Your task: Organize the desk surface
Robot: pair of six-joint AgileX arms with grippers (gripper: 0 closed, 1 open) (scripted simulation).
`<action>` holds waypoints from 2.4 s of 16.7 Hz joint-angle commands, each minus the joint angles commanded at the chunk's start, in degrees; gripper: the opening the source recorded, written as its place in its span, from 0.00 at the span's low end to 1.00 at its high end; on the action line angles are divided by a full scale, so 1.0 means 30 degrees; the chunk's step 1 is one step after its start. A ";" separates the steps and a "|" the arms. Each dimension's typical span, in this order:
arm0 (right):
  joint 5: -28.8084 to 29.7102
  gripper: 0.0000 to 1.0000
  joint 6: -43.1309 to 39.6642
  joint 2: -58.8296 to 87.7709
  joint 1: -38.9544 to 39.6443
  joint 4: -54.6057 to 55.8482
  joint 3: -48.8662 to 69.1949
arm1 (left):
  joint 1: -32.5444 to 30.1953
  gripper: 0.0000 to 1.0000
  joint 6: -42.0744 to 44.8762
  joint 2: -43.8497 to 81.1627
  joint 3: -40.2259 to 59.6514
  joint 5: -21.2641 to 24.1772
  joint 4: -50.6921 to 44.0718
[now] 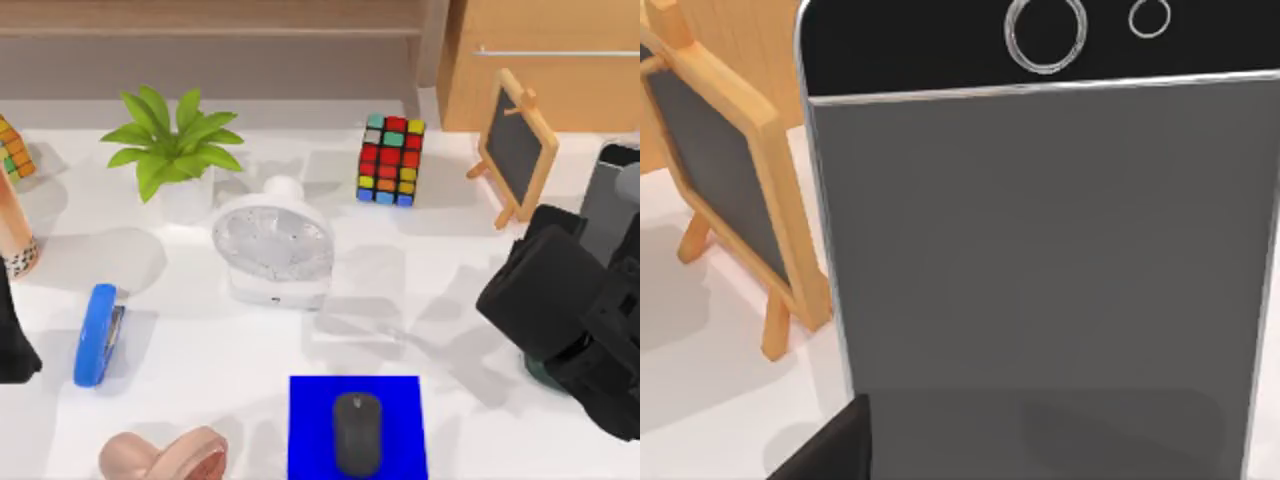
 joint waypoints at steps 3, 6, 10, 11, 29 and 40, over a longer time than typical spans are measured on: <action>-0.1842 1.00 -0.2310 -0.2329 -0.1051 0.2054 -0.0840 | 0.0000 1.00 0.0000 0.0000 0.0000 0.0000 0.0000; -0.5085 1.00 -0.6195 -0.6412 -0.3109 0.5233 -0.2641 | 0.0000 1.00 0.0000 0.0000 0.0000 0.0000 0.0000; -0.9836 1.00 -1.1348 -1.2372 -0.6172 0.8707 -0.5332 | 0.0000 1.00 0.0000 0.0000 0.0000 0.0000 0.0000; -1.0828 1.00 -1.2219 -1.3437 -0.6909 0.9192 -0.5820 | 0.0000 1.00 0.0000 0.0000 0.0000 0.0000 0.0000; -2.0259 1.00 -2.2112 -2.4355 -1.7053 1.3836 -1.5160 | 0.0000 1.00 0.0000 0.0000 0.0000 0.0000 0.0000; -2.0259 1.00 -2.2112 -2.4355 -1.7053 1.3836 -1.5160 | 0.1771 1.00 0.0713 1.0953 -0.0361 -0.0025 0.9036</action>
